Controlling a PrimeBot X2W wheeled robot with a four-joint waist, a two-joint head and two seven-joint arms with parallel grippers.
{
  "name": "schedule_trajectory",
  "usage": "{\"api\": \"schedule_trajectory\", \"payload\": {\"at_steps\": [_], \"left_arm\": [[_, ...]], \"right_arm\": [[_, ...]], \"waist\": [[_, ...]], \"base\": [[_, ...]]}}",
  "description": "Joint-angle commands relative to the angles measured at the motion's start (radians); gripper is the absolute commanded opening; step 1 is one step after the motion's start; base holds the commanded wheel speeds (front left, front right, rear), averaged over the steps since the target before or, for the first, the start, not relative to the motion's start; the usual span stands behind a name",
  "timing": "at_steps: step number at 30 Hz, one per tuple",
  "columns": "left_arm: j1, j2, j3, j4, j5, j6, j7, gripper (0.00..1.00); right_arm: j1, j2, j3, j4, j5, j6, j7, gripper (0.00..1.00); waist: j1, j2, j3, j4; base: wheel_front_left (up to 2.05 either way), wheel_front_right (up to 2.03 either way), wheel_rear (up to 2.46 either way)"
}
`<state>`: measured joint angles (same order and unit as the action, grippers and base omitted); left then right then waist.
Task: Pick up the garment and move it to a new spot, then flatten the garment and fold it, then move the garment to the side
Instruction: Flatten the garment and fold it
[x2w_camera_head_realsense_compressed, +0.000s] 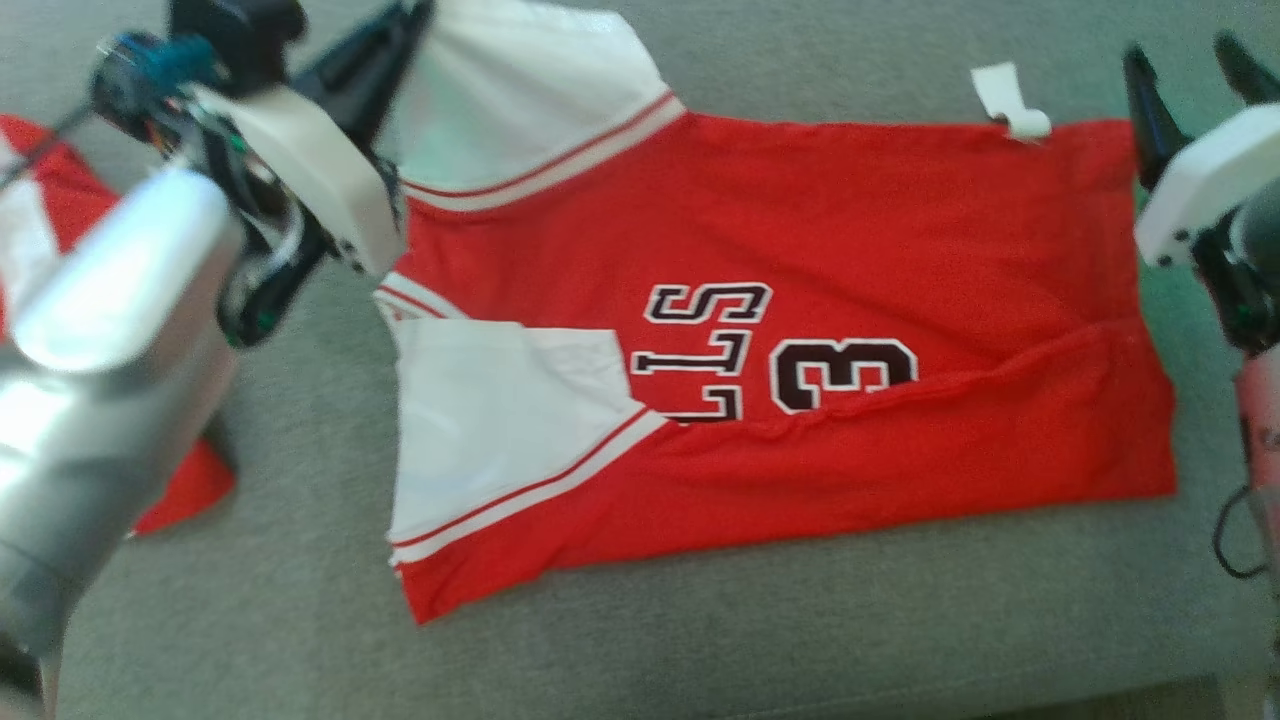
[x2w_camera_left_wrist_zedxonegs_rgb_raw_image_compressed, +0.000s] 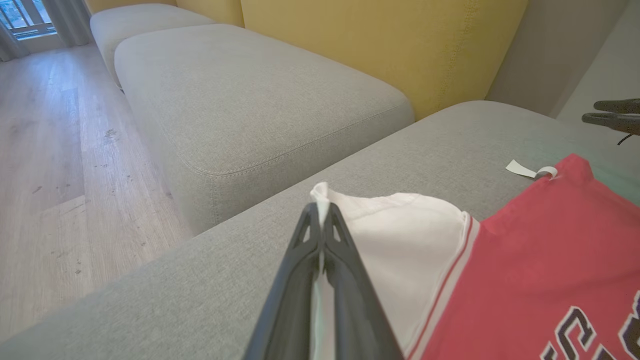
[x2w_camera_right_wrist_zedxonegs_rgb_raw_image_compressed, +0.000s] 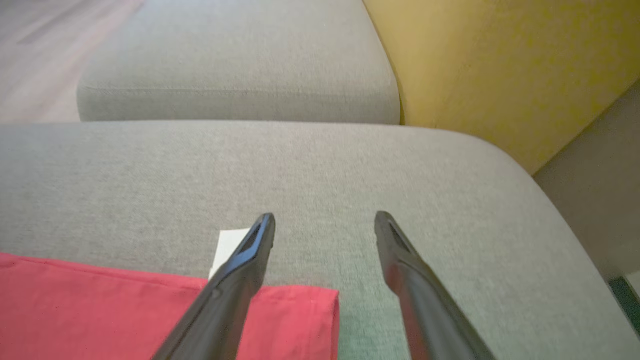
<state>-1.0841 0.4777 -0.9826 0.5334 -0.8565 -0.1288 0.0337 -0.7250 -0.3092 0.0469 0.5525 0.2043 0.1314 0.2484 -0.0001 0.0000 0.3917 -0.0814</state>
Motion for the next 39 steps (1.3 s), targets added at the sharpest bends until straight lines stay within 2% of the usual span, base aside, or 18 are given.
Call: {"api": "schedule_trajectory", "payload": {"at_steps": [1, 10, 14, 26, 27, 28, 29, 39], "left_arm": [[-0.029, 0.045, 0.028, -0.039, 0.009, 0.009, -0.008, 0.00], [0.025, 0.065, -0.007, -0.194, 0.034, 0.051, 0.004, 0.00], [0.023, 0.064, -0.018, -0.212, 0.053, 0.063, 0.002, 0.00], [0.009, 0.073, -0.020, -0.211, 0.046, 0.065, 0.019, 0.00], [0.008, 0.073, -0.020, -0.210, 0.046, 0.065, 0.019, 0.00], [0.008, 0.073, -0.020, -0.207, 0.046, 0.066, 0.018, 0.00], [0.009, 0.074, -0.020, -0.204, 0.045, 0.066, 0.016, 0.00], [-0.032, 0.083, 0.022, -0.111, 0.066, 0.108, -0.055, 0.00]], "right_arm": [[0.013, -0.022, 0.000, -0.015, 0.007, -0.001, 0.015, 1.00], [0.017, -0.043, -0.062, 0.132, 0.000, -0.001, 0.139, 1.00], [-0.003, -0.010, -0.112, 0.171, 0.019, -0.001, 0.153, 1.00], [-0.051, 0.005, -0.077, 0.234, -0.011, -0.001, 0.134, 1.00], [-0.053, 0.003, -0.069, 0.239, -0.010, -0.001, 0.135, 0.86], [-0.054, 0.001, -0.058, 0.242, -0.010, -0.001, 0.135, 0.31], [-0.056, -0.003, -0.048, 0.243, -0.009, -0.001, 0.130, 0.00], [-0.137, -0.033, 0.017, 0.186, 0.053, -0.001, -0.039, 0.00]], "waist": [[0.0001, 0.0000, -0.022, 0.032], [0.0001, 0.0000, -0.015, 0.082], [0.0001, 0.0000, -0.003, 0.091], [0.0001, 0.0000, 0.030, 0.090], [0.0001, 0.0000, 0.031, 0.090], [0.0001, 0.0000, 0.031, 0.089], [0.0001, 0.0000, 0.031, 0.088], [0.0001, 0.0000, 0.039, 0.068]], "base": [[0.00, 0.00, 0.00], [0.00, 0.00, 0.00], [0.00, 0.00, 0.00], [0.00, 0.00, 0.00], [0.00, 0.00, 0.00], [0.00, 0.00, 0.00], [0.00, 0.00, 0.00], [0.00, 0.00, 0.00]]}}
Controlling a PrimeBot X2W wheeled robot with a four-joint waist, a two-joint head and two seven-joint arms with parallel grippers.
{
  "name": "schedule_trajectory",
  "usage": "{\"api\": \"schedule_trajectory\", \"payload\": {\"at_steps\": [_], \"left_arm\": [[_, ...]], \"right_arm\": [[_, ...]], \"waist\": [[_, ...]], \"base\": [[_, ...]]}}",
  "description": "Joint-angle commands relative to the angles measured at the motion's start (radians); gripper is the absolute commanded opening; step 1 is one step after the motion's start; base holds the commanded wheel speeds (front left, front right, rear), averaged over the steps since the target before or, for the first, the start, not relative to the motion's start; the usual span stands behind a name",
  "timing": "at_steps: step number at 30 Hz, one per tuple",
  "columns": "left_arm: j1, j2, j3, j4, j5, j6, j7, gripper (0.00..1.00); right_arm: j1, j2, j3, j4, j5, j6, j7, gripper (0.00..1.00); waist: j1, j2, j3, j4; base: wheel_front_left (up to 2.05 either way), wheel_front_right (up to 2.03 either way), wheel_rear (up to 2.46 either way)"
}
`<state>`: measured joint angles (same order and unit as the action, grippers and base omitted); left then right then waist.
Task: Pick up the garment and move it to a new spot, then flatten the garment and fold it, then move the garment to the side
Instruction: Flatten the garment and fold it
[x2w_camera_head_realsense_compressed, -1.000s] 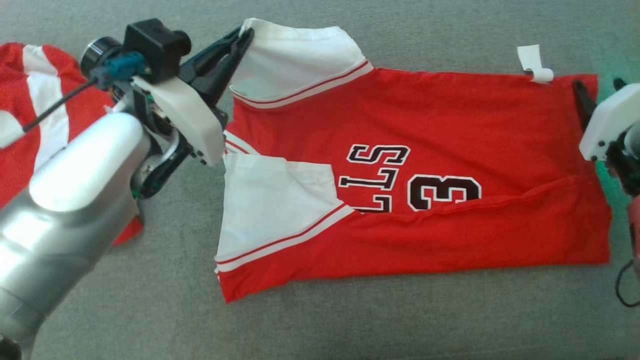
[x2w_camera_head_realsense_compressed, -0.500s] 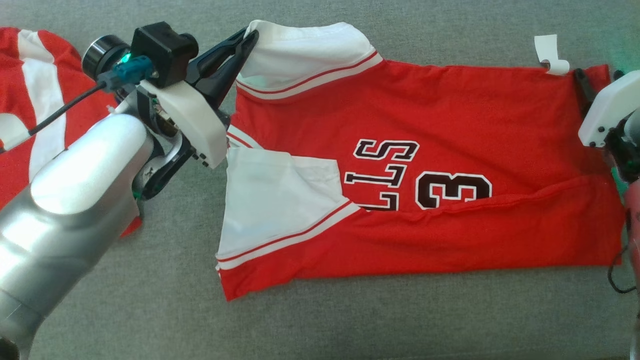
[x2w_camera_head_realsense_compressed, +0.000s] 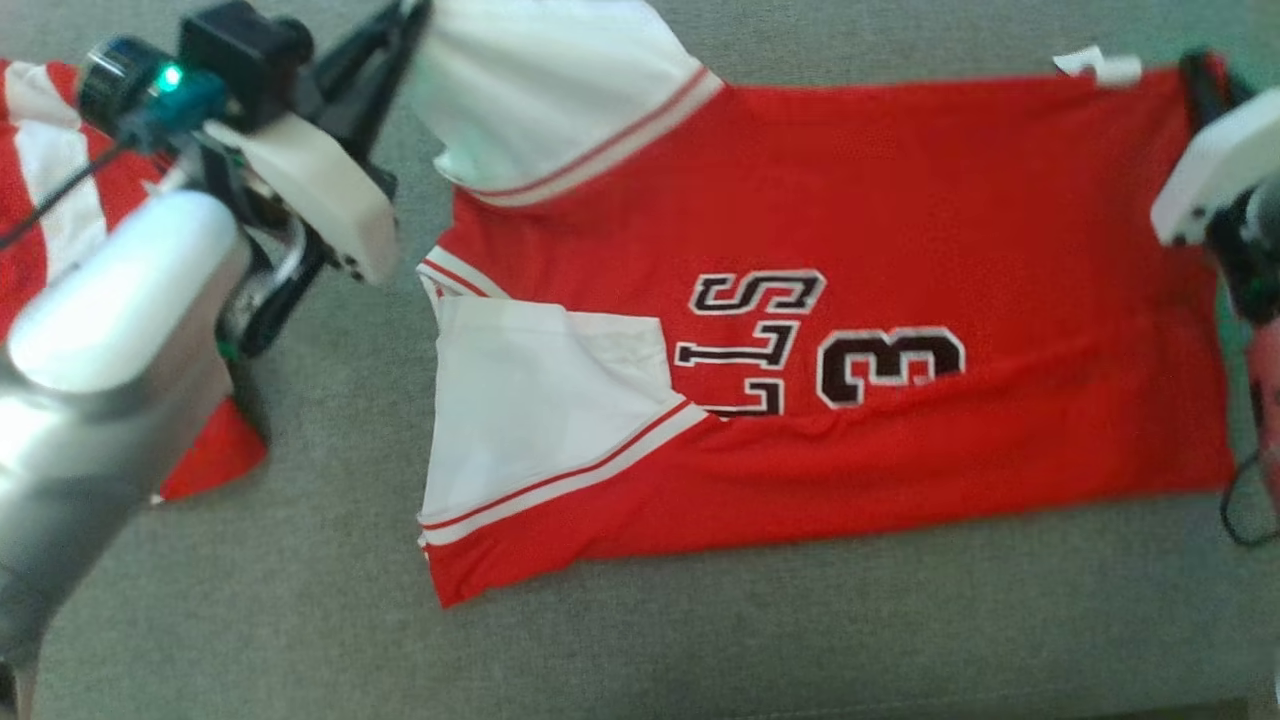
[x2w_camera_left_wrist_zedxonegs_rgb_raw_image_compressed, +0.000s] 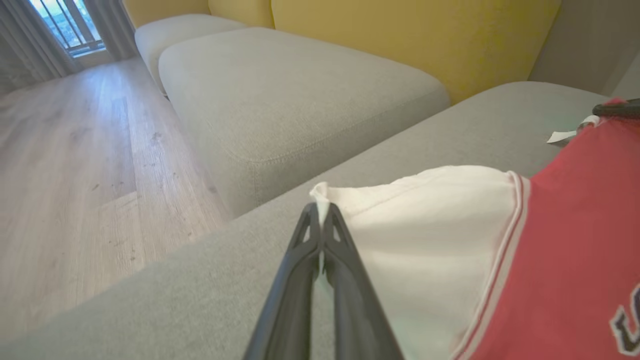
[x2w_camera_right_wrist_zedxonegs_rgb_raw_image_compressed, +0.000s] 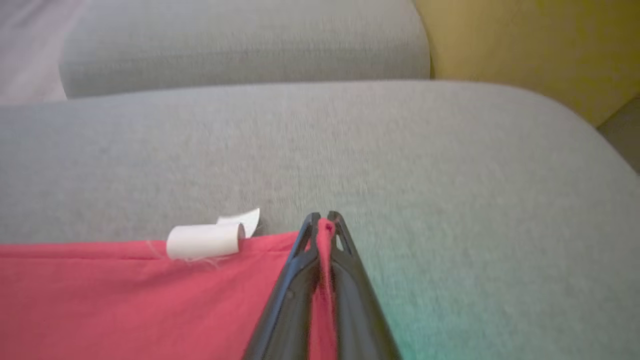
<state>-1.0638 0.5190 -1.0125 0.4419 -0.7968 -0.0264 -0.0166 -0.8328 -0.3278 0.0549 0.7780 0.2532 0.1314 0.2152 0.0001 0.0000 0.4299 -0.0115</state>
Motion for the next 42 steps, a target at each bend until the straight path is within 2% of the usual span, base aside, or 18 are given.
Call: {"api": "schedule_trajectory", "payload": {"at_steps": [1, 7, 17, 23, 27, 34, 38, 42], "left_arm": [[-0.062, 0.042, 0.053, -0.006, 0.012, 0.005, -0.012, 0.00], [-0.144, 0.024, 0.076, 0.094, 0.034, 0.000, -0.066, 0.00], [-0.306, -0.037, 0.088, 0.301, 0.063, -0.044, -0.130, 0.00], [-0.307, -0.073, 0.056, 0.379, 0.069, -0.078, -0.168, 0.00], [-0.272, -0.071, 0.006, 0.383, 0.068, -0.097, -0.161, 0.00], [-0.186, -0.023, -0.094, 0.260, -0.016, -0.104, -0.066, 0.00], [-0.136, 0.073, -0.183, 0.093, -0.128, -0.104, 0.027, 0.00], [-0.093, 0.170, -0.236, -0.052, -0.215, -0.104, 0.122, 0.00]], "right_arm": [[-0.042, -0.013, 0.016, -0.042, 0.012, -0.001, -0.019, 0.00], [-0.126, -0.005, 0.079, -0.048, 0.055, -0.001, -0.078, 0.00], [-0.278, 0.000, 0.139, 0.015, 0.101, -0.001, -0.193, 0.00], [-0.261, 0.002, 0.177, 0.087, 0.163, -0.001, -0.200, 0.00], [-0.204, -0.028, 0.218, 0.110, 0.215, -0.001, -0.187, 0.00], [-0.115, -0.111, 0.331, 0.073, 0.297, -0.001, -0.139, 0.00], [-0.068, -0.191, 0.420, 0.039, 0.316, -0.001, -0.102, 0.00], [-0.028, -0.238, 0.485, 0.006, 0.368, -0.001, -0.042, 0.00]], "waist": [[-0.0001, 0.0000, 0.003, -0.006], [-0.0001, 0.0000, 0.027, -0.030], [-0.0001, 0.0000, 0.059, -0.051], [-0.0001, 0.0000, 0.028, -0.035], [-0.0001, 0.0000, -0.008, -0.012], [-0.0001, 0.0000, -0.058, 0.021], [-0.0001, 0.0000, -0.083, 0.034], [-0.0001, 0.0000, -0.102, 0.037]], "base": [[0.00, 0.00, 0.00], [0.00, 0.00, 0.00], [0.00, 0.00, 0.00], [0.00, 0.00, 0.00], [0.00, 0.00, 0.00], [0.00, 0.00, 0.00], [0.00, 0.00, 0.00], [0.00, 0.00, 0.00]]}}
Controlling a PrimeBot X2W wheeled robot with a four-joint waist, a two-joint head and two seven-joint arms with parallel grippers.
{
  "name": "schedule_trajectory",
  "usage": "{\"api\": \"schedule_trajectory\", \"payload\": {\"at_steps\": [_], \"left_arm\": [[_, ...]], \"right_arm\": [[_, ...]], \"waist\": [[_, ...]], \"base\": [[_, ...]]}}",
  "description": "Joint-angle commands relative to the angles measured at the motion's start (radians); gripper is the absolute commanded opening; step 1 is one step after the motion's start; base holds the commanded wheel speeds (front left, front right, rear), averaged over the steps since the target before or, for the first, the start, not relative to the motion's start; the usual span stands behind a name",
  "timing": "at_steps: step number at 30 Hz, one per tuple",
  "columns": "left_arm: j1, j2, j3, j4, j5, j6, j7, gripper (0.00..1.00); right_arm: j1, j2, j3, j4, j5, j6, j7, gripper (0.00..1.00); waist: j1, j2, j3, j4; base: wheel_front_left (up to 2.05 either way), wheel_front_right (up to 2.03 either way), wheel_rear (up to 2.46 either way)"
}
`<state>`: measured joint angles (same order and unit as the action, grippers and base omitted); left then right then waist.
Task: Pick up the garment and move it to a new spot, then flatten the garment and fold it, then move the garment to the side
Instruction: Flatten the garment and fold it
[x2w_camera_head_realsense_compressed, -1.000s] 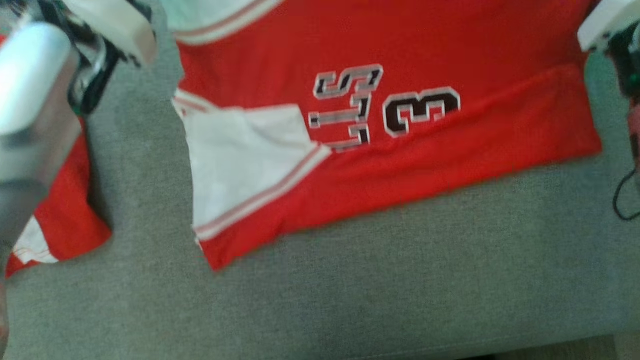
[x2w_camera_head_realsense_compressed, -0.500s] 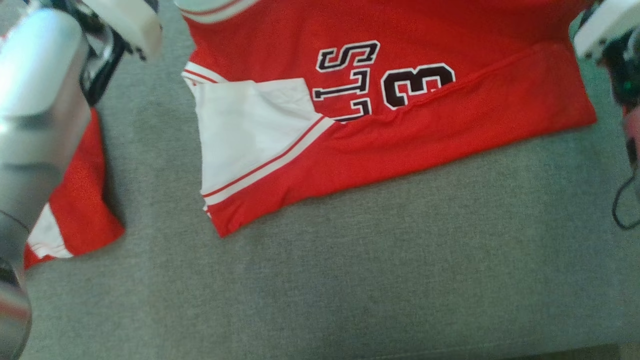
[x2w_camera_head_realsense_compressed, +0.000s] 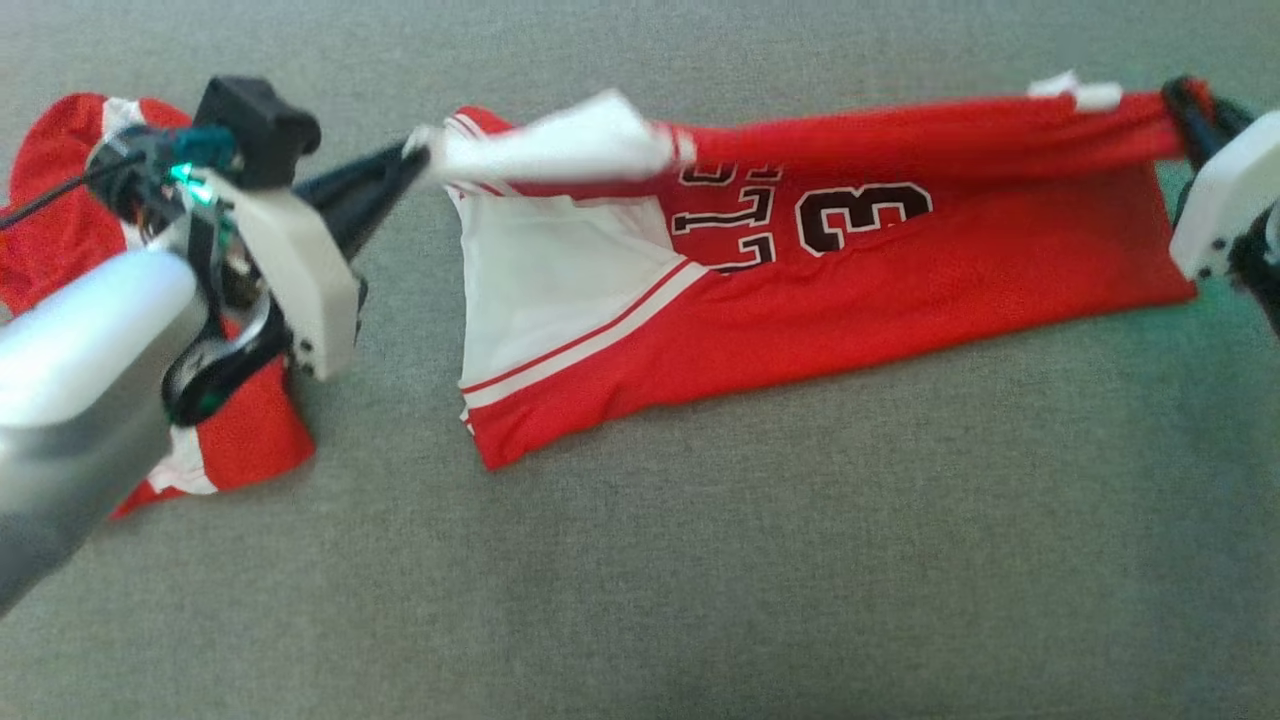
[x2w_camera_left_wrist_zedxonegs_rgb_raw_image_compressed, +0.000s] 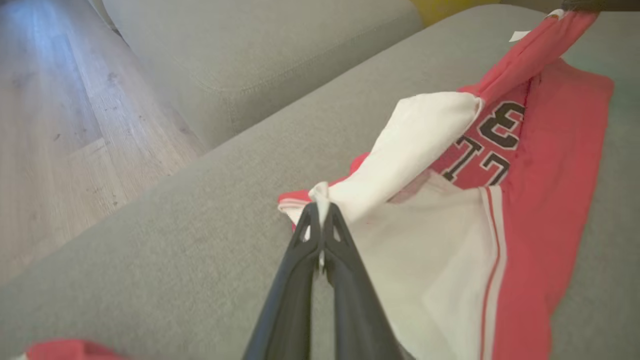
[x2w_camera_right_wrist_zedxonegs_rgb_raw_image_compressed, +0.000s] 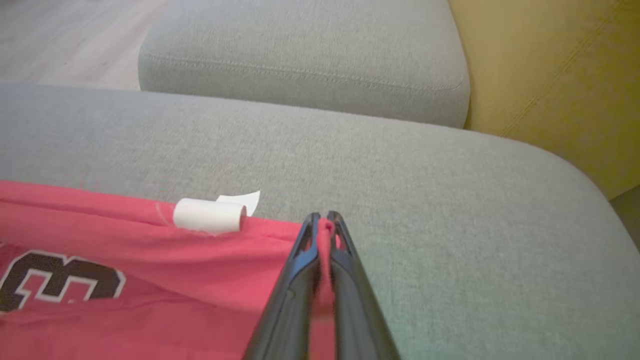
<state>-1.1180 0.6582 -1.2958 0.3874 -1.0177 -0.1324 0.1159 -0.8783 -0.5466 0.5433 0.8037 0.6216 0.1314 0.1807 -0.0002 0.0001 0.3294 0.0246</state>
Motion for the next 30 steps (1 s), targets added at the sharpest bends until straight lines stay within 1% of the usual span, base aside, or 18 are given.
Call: {"api": "schedule_trajectory", "payload": {"at_steps": [1, 5, 9, 15, 24, 25, 26, 27, 28, 29, 30], "left_arm": [[-0.028, 0.049, 0.040, -0.028, -0.012, 0.002, 0.012, 0.00], [0.013, 0.102, 0.025, -0.131, -0.066, 0.002, 0.085, 0.00], [0.047, 0.130, 0.019, -0.210, -0.094, 0.002, 0.146, 0.00], [0.077, 0.150, 0.016, -0.275, -0.116, 0.002, 0.213, 0.00], [0.125, 0.156, 0.016, -0.299, -0.137, 0.002, 0.302, 0.00], [0.129, 0.154, 0.016, -0.297, -0.137, 0.002, 0.306, 0.00], [0.133, 0.151, 0.016, -0.294, -0.135, 0.002, 0.308, 0.00], [0.132, 0.148, 0.016, -0.287, -0.128, 0.002, 0.300, 0.14], [0.131, 0.144, 0.016, -0.276, -0.120, 0.002, 0.286, 0.97], [0.131, 0.139, 0.016, -0.263, -0.114, 0.002, 0.271, 1.00], [0.131, 0.134, 0.016, -0.252, -0.107, 0.002, 0.256, 1.00]], "right_arm": [[0.026, -0.031, 0.009, -0.029, 0.015, -0.001, 0.007, 0.00], [0.051, -0.083, 0.056, -0.053, 0.055, -0.001, 0.056, 0.00], [0.070, -0.124, 0.103, -0.075, 0.082, -0.001, 0.104, 0.00], [0.086, -0.164, 0.145, -0.105, 0.140, -0.001, 0.179, 0.00], [0.114, -0.197, 0.194, -0.144, 0.203, -0.001, 0.270, 0.00], [0.115, -0.200, 0.195, -0.148, 0.207, -0.001, 0.272, 0.19], [0.117, -0.202, 0.194, -0.150, 0.210, -0.001, 0.270, 1.00], [0.119, -0.202, 0.191, -0.149, 0.220, -0.001, 0.272, 1.00], [0.122, -0.200, 0.189, -0.150, 0.228, -0.001, 0.275, 1.00], [0.124, -0.198, 0.186, -0.151, 0.238, -0.001, 0.278, 1.00], [0.125, -0.197, 0.181, -0.154, 0.246, -0.001, 0.277, 1.00]], "waist": [[0.0002, -0.0001, -0.007, 0.000], [0.0002, -0.0001, -0.017, -0.002], [0.0002, -0.0001, -0.021, -0.005], [0.0002, -0.0001, -0.019, -0.014], [0.0002, -0.0001, -0.025, -0.031], [0.0002, -0.0001, -0.026, -0.032], [0.0002, -0.0001, -0.027, -0.033], [0.0002, -0.0001, -0.028, -0.034], [0.0002, -0.0001, -0.029, -0.034], [0.0002, -0.0001, -0.031, -0.036], [0.0002, -0.0001, -0.033, -0.037]], "base": [[0.00, 0.00, 0.00], [0.00, 0.00, 0.00], [0.00, 0.00, 0.00], [0.00, 0.00, 0.00], [0.00, 0.00, 0.00], [0.00, 0.00, 0.00], [0.00, 0.00, 0.00], [0.00, 0.00, 0.00], [0.00, 0.00, 0.00], [0.00, 0.00, 0.00], [0.00, 0.00, 0.00]]}}
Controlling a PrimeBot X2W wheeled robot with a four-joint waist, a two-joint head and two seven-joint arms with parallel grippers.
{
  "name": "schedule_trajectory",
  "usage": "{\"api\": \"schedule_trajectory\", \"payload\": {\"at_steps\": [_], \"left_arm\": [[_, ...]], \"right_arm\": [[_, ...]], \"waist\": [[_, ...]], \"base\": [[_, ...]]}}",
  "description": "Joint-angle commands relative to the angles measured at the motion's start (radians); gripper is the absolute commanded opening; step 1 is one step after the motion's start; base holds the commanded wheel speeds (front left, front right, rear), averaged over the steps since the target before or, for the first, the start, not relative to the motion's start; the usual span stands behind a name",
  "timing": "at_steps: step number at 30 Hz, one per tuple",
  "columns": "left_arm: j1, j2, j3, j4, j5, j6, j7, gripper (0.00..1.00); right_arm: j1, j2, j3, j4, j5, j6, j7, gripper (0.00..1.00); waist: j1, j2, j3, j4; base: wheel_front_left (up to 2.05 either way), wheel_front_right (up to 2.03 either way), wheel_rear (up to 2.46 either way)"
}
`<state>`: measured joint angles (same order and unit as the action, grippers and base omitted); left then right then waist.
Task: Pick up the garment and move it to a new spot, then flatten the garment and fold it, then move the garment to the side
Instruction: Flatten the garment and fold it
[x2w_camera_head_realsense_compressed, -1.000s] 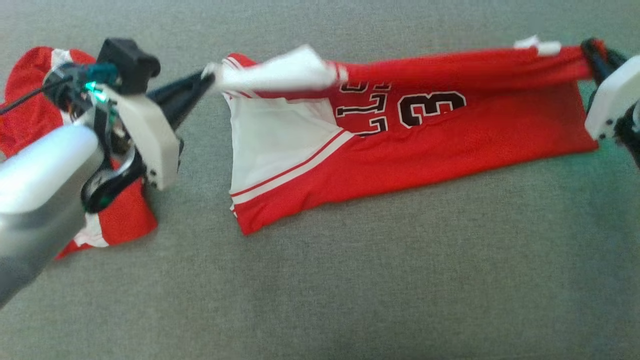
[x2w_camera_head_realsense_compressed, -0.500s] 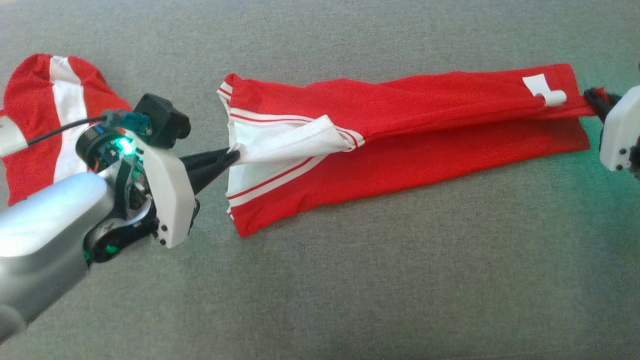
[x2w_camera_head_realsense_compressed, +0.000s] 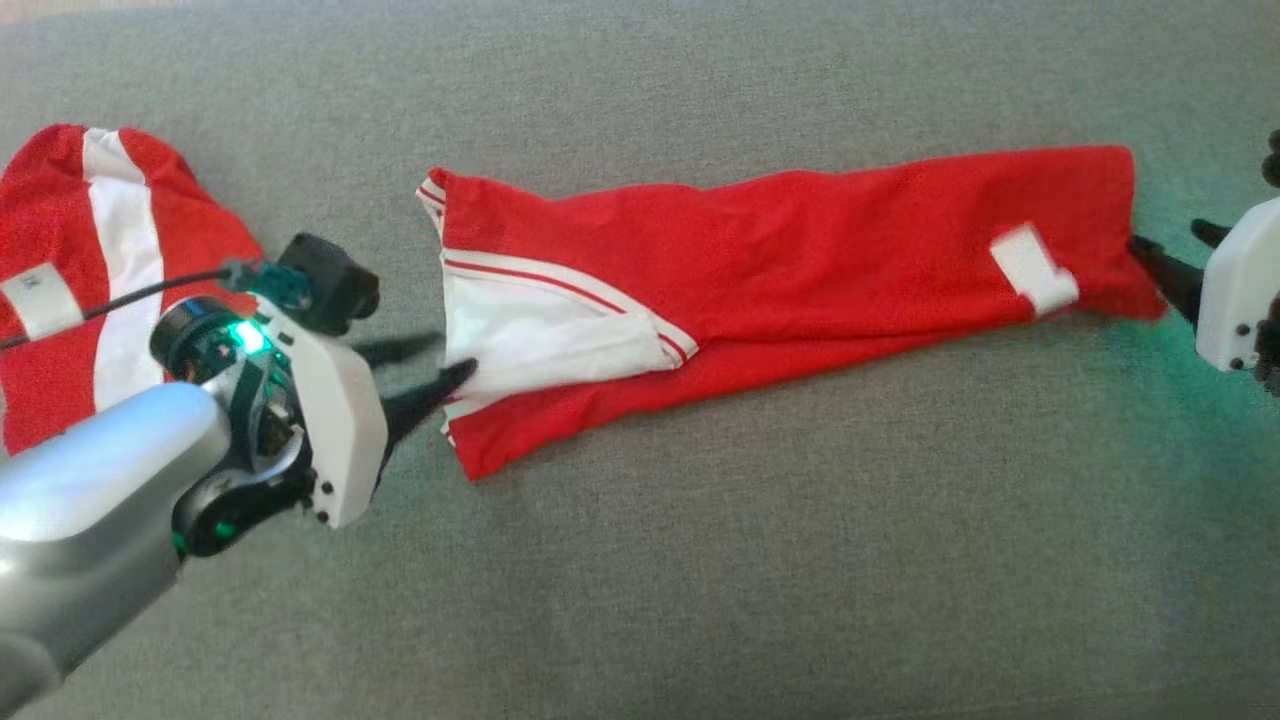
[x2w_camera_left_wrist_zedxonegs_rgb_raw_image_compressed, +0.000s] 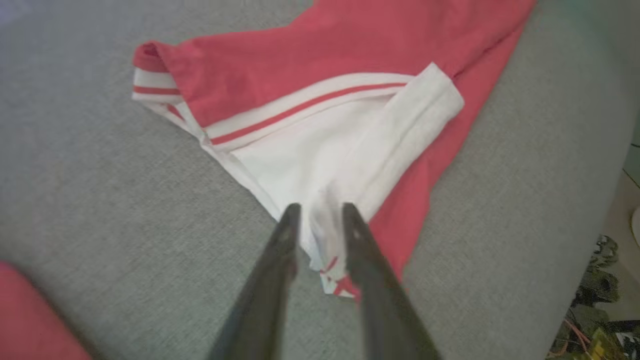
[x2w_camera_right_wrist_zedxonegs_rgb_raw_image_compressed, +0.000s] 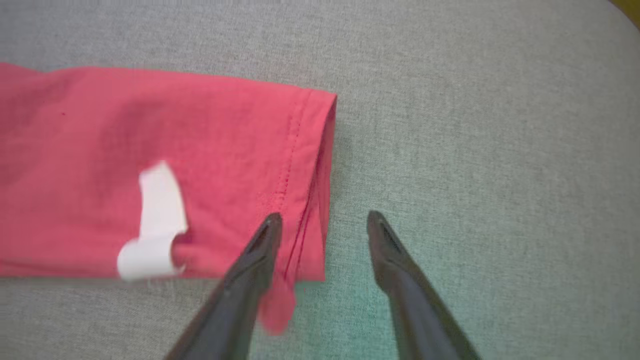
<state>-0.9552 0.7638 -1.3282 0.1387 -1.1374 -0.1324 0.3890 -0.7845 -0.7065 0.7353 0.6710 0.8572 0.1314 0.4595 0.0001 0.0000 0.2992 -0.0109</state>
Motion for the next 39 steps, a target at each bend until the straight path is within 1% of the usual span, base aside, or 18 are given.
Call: {"api": "schedule_trajectory", "payload": {"at_steps": [1, 4, 6, 7, 9, 10, 12, 14, 16, 18, 19, 21, 23, 25, 29, 32, 36, 39], "left_arm": [[-0.031, 0.023, 0.048, 0.011, 0.020, 0.002, -0.035, 1.00], [-0.032, 0.004, 0.064, 0.061, 0.041, 0.002, -0.117, 1.00], [-0.031, -0.013, 0.091, 0.100, 0.053, 0.015, -0.189, 1.00], [-0.031, -0.013, 0.091, 0.100, 0.053, 0.015, -0.189, 1.00], [-0.030, -0.033, 0.127, 0.132, 0.063, 0.044, -0.277, 1.00], [-0.032, -0.048, 0.162, 0.150, 0.101, 0.082, -0.389, 1.00], [-0.016, -0.073, 0.219, 0.156, 0.092, 0.134, -0.505, 1.00], [0.007, -0.093, 0.272, 0.158, 0.072, 0.184, -0.590, 1.00], [0.031, -0.103, 0.322, 0.157, 0.071, 0.236, -0.630, 1.00], [0.058, -0.109, 0.372, 0.155, 0.098, 0.296, -0.646, 1.00], [0.078, -0.121, 0.412, 0.143, 0.104, 0.321, -0.649, 1.00], [0.133, -0.157, 0.529, 0.094, 0.136, 0.352, -0.650, 1.00], [0.210, -0.194, 0.630, 0.043, 0.201, 0.368, -0.650, 1.00], [0.300, -0.243, 0.724, -0.008, 0.269, 0.366, -0.650, 1.00], [0.467, -0.339, 0.851, -0.062, 0.406, 0.327, -0.650, 1.00], [0.564, -0.412, 0.920, -0.074, 0.498, 0.289, -0.651, 1.00], [0.662, -0.500, 1.006, -0.065, 0.596, 0.235, -0.651, 1.00], [0.714, -0.565, 1.079, -0.061, 0.638, 0.200, -0.651, 1.00]], "right_arm": [[0.031, -0.036, -0.019, -0.022, 0.020, -0.001, -0.005, 1.00], [0.026, -0.029, -0.055, -0.024, 0.044, -0.001, -0.030, 1.00], [0.020, -0.021, -0.088, -0.029, 0.056, -0.001, -0.069, 1.00], [0.020, -0.021, -0.088, -0.029, 0.056, -0.001, -0.069, 1.00], [0.011, -0.016, -0.113, -0.047, 0.040, -0.001, -0.135, 1.00], [0.005, 0.008, -0.152, -0.067, 0.042, -0.001, -0.214, 1.00], [0.008, 0.028, -0.178, -0.092, 0.023, -0.001, -0.293, 1.00], [0.022, 0.051, -0.205, -0.115, 0.004, -0.001, -0.368, 1.00], [0.039, 0.077, -0.229, -0.144, -0.025, -0.001, -0.443, 1.00], [0.062, 0.108, -0.253, -0.171, -0.056, -0.001, -0.512, 1.00], [0.075, 0.125, -0.267, -0.180, -0.072, -0.001, -0.543, 1.00], [0.105, 0.155, -0.291, -0.195, -0.116, -0.001, -0.598, 1.00], [0.140, 0.191, -0.321, -0.202, -0.160, -0.001, -0.642, 1.00], [0.179, 0.228, -0.352, -0.208, -0.211, -0.001, -0.670, 1.00], [0.264, 0.310, -0.419, -0.216, -0.310, -0.001, -0.697, 1.00], [0.322, 0.372, -0.489, -0.220, -0.373, -0.001, -0.707, 1.00], [0.396, 0.449, -0.551, -0.246, -0.453, -0.001, -0.714, 1.00], [0.446, 0.488, -0.578, -0.270, -0.506, -0.001, -0.716, 1.00]], "waist": [[-0.0001, 0.0000, -0.006, -0.002], [-0.0001, 0.0000, -0.018, -0.007], [-0.0001, 0.0000, -0.029, -0.009], [-0.0001, 0.0000, -0.029, -0.009], [-0.0001, 0.0000, -0.038, -0.012], [-0.0001, 0.0000, -0.049, -0.019], [-0.0001, 0.0000, -0.062, -0.021], [-0.0001, 0.0000, -0.075, -0.020], [-0.0001, 0.0000, -0.088, -0.020], [-0.0001, 0.0000, -0.101, -0.021], [-0.0001, 0.0000, -0.107, -0.021], [-0.0001, 0.0000, -0.118, -0.018], [-0.0001, 0.0000, -0.130, -0.016], [-0.0001, 0.0000, -0.140, -0.014], [-0.0001, 0.0000, -0.156, -0.009], [-0.0001, 0.0000, -0.166, -0.004], [-0.0001, 0.0000, -0.177, -0.002], [-0.0001, 0.0000, -0.182, -0.002]], "base": [[0.00, 0.00, 0.00], [0.00, 0.00, 0.00], [0.00, 0.00, 0.00], [0.00, 0.00, 0.00], [0.00, 0.00, 0.00], [0.00, 0.00, 0.00], [0.00, 0.00, 0.00], [0.00, 0.00, 0.00], [0.00, 0.00, 0.00], [0.00, 0.00, 0.00], [0.00, 0.00, 0.00], [0.00, 0.00, 0.00], [0.00, 0.00, 0.00], [0.00, 0.00, 0.00], [0.00, 0.00, 0.00], [0.00, 0.00, 0.00], [0.00, 0.00, 0.00], [0.00, 0.00, 0.00]]}}
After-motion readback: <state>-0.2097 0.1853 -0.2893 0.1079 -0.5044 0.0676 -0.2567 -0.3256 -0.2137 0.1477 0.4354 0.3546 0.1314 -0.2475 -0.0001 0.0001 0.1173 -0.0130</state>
